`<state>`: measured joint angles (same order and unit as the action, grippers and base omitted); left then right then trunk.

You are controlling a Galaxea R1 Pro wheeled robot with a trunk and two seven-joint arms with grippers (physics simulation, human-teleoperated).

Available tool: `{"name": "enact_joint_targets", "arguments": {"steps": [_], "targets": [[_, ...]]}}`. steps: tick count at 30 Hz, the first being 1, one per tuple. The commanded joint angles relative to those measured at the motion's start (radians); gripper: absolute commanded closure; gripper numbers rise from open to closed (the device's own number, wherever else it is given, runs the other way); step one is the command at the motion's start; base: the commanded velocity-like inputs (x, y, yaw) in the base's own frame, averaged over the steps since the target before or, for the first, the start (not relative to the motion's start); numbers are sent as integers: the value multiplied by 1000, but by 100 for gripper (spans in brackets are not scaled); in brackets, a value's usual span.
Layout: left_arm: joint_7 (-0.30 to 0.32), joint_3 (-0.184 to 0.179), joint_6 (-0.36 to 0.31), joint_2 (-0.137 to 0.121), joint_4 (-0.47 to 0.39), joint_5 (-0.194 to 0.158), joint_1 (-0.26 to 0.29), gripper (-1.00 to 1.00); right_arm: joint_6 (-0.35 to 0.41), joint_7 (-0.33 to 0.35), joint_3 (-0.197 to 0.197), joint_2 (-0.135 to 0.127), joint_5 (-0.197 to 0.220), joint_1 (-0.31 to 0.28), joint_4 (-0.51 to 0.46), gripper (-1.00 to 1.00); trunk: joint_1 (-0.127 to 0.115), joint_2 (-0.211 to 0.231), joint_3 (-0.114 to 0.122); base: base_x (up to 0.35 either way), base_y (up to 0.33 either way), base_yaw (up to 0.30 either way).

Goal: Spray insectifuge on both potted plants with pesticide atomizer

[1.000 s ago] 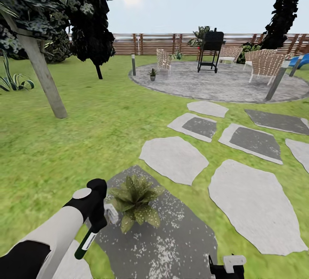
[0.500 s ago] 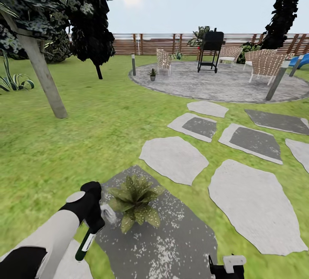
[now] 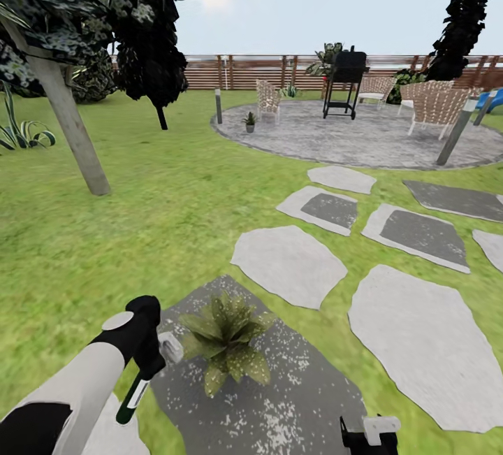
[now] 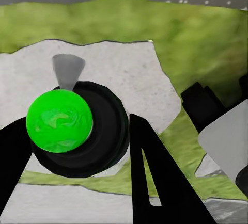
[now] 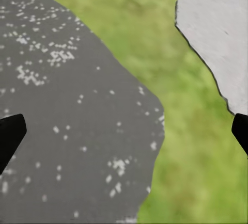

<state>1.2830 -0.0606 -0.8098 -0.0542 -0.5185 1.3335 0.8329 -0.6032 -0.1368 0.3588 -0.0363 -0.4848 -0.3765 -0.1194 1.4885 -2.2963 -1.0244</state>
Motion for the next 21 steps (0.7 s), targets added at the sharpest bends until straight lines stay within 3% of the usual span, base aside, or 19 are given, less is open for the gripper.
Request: {"name": "enact_joint_targets", "arguments": {"steps": [1, 8, 14, 21], "targets": [[8, -7, -9, 0, -2, 3, 0, 100, -3, -8, 3, 0, -11, -1, 1, -100, 0, -1, -1, 320, 63, 0], [9, -1, -6, 7, 10, 4, -2, 100, -3, -9, 4, 0, -8, -1, 1, -100, 0, -1, -1, 267, 12, -21], [11, -2, -3, 6, 15, 5, -4, 100, -3, -9, 4, 0, -8, -1, 1, -100, 0, -1, -1, 15, 0, -227], [18, -2, 0, 11, 58, 1, -5, 100, -3, -9, 3, 0, -8, -1, 1, -100, 0, -1, -1, 0, 0, -14]]}}
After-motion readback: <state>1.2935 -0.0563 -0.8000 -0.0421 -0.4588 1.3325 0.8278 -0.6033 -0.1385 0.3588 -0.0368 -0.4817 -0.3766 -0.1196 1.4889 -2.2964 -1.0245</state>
